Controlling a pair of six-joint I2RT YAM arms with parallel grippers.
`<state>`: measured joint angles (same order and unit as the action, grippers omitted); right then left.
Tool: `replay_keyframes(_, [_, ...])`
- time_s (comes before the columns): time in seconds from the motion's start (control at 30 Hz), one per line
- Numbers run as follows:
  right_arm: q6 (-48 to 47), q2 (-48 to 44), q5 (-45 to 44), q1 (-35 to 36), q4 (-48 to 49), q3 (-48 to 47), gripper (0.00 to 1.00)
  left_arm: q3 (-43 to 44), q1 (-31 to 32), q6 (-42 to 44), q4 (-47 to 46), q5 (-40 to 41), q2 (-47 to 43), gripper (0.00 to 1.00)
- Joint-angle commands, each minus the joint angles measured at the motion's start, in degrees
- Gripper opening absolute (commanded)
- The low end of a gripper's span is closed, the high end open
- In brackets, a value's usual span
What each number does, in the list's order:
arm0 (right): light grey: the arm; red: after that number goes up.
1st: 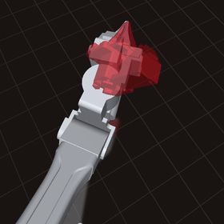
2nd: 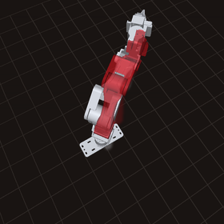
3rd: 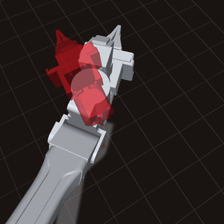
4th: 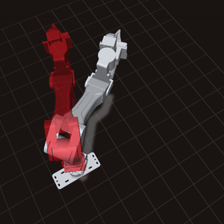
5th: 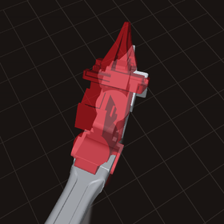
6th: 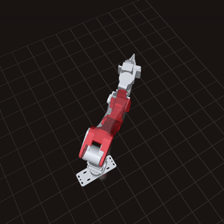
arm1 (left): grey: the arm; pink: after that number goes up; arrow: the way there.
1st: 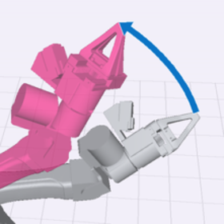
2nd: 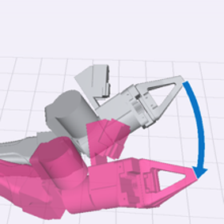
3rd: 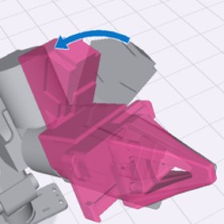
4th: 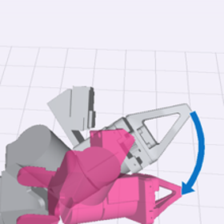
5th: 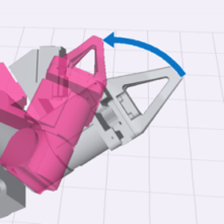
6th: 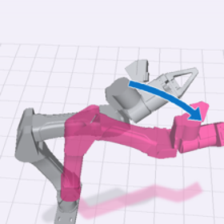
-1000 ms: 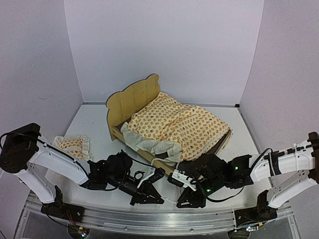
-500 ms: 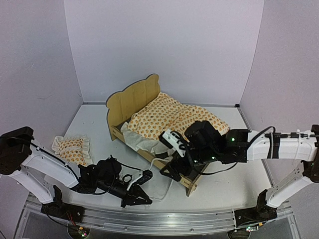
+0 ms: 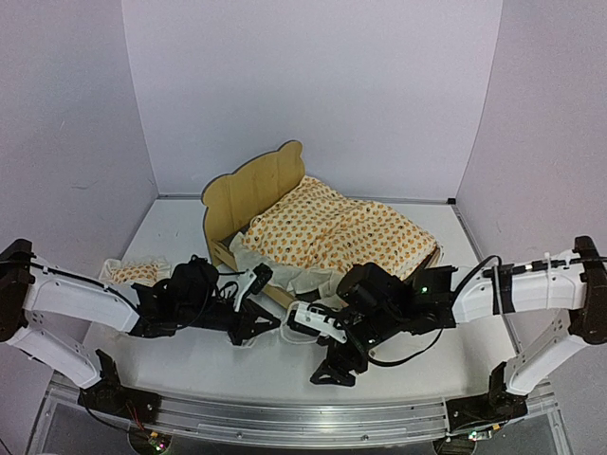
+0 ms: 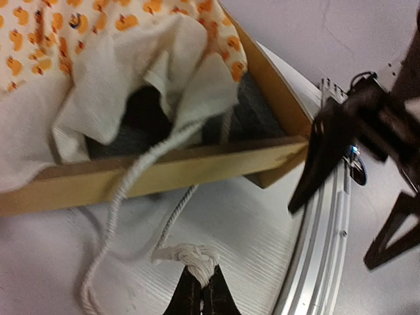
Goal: Set up the pet bed
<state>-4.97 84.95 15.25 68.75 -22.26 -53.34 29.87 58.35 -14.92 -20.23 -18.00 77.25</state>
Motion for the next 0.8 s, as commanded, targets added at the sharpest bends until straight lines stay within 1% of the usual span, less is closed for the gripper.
replay_keyframes(0.0, [-11.7, 7.64, 3.09, 2.11, 12.63, -2.12, 0.93, 10.48, -2.57, 3.54, 15.14, 5.73, 0.83, 0.0])
replay_keyframes(0.03, [-13.47, 9.79, 2.26, 2.17, 14.28, -3.41, 0.93, 12.24, -3.08, 4.06, 18.24, 7.81, 2.07, 0.0])
replay_keyframes(0.1, [-17.33, 14.73, 0.95, 2.22, 18.07, -6.11, 0.93, 14.91, -5.22, 3.97, 21.9, 8.98, 4.78, 0.0])
replay_keyframes(0.17, [-18.35, 19.81, -0.59, 2.26, 21.49, -9.27, 0.92, 16.2, -7.17, 3.43, 22.33, 7.89, 6.17, 0.0])
replay_keyframes(0.23, [-18.47, 24.0, -4.43, 2.35, 26.09, -11.67, 0.89, 17.16, -8.88, 3.74, 23.37, 8.27, 6.93, 0.0])
replay_keyframes(0.3, [-18.34, 27.66, -8.73, 2.35, 30.0, -13.73, 0.88, 17.88, -10.49, 4.82, 24.11, 7.27, 7.47, 0.0])
replay_keyframes(0.4, [-16.52, 31.92, -11.74, 2.35, 30.52, -18.47, 0.88, 19.43, -12.85, 5.5, 26.22, 6.48, 8.69, 0.0])
replay_keyframes(0.47, [-14.51, 34.79, -12.78, 2.35, 30.53, -21.52, 0.87, 19.92, -13.31, 5.8, 27.1, 6.81, 8.91, 0.0])
replay_keyframes(0.57, [-11.78, 38.61, -12.39, 2.35, 30.52, -24.71, 0.81, 20.23, -14.09, 5.91, 28.25, 7.36, 9.08, 0.0])
replay_keyframes(0.7, [-7.82, 41.93, -11.97, 2.35, 28.88, -27.7, 0.75, 19.97, -14.31, 6.36, 28.55, 7.46, 8.79, 0.0])
replay_keyframes(0.77, [-6.41, 43.06, -12.46, 2.35, 28.25, -27.98, 0.69, 20.2, -14.31, 6.64, 28.85, 7.85, 8.92, 0.0])
